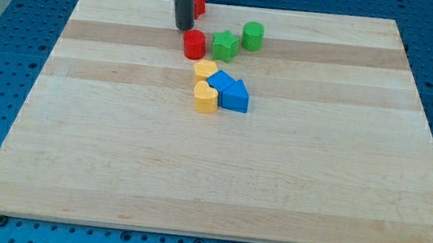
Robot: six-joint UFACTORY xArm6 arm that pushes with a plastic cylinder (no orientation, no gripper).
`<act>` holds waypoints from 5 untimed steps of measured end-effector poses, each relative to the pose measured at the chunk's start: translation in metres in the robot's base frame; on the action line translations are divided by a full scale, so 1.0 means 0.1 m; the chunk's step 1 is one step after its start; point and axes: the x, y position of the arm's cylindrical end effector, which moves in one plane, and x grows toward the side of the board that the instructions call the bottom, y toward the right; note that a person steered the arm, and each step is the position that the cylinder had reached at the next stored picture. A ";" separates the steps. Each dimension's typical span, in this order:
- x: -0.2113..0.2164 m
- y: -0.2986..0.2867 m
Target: Place your arm left to the red star
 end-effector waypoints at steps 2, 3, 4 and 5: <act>-0.29 -0.72; -0.51 -0.79; -0.52 -0.78; -0.52 -0.67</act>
